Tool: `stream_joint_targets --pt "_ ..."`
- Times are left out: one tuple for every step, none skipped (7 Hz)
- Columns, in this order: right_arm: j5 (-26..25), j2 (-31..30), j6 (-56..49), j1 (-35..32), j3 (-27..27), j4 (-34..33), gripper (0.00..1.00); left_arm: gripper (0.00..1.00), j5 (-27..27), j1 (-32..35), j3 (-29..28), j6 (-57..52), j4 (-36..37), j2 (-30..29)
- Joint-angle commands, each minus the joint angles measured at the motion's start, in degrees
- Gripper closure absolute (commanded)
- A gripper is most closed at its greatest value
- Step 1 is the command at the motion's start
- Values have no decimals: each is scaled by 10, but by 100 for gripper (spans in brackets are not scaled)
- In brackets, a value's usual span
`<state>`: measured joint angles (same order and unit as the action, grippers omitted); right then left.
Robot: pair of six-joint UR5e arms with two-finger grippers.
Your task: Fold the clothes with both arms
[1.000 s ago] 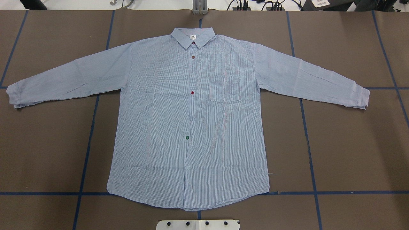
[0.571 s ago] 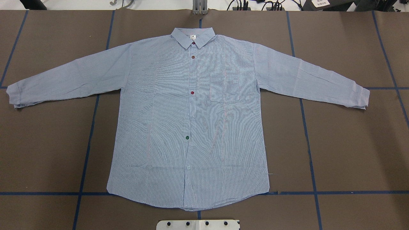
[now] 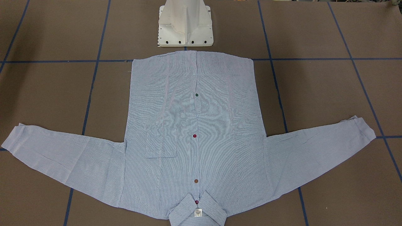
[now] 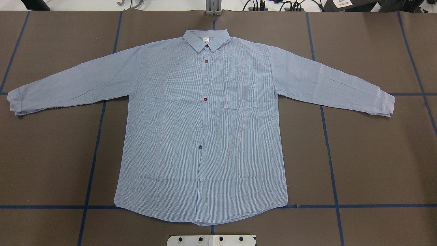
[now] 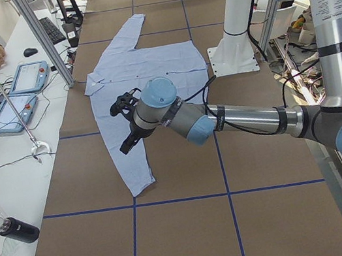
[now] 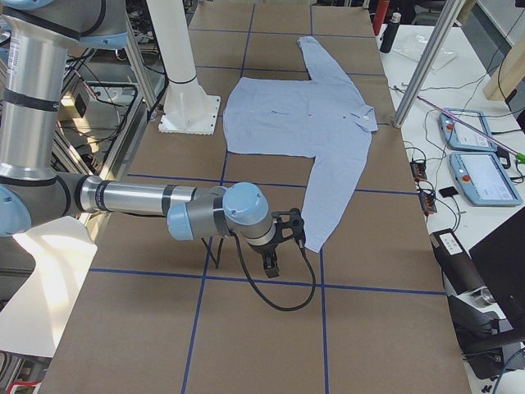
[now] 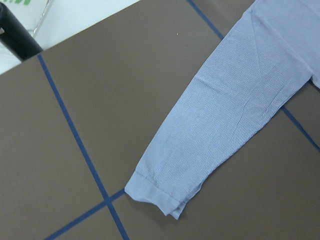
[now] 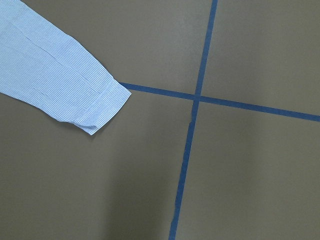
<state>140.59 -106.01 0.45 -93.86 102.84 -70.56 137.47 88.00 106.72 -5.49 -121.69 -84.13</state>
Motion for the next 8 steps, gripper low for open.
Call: stream_joint_targets --pt "2 -10 201 63 -17 136 0 0 2 0 -2 0 -3 -2" --pt "-21 -8 257 97 -17 166 1 0 2 0 -1 -1 -3 -2" --pt "-61 6 317 139 -18 186 1 0 2 0 -1 -1 -3 -2" --pt "-99 19 366 176 -18 197 1 0 2 0 0 -1 -3 -2" --pt "-123 33 411 211 -19 198 2 0 2 0 1 -1 -3 -2" --pt "-161 43 469 253 -20 217 2 0 3 0 2 -2 -3 -2" --pt "-196 44 513 290 -37 259 3 0 3 0 1 -2 -3 -2" --pt "-216 44 554 314 -62 306 7 0 3 0 0 -3 -4 -2"
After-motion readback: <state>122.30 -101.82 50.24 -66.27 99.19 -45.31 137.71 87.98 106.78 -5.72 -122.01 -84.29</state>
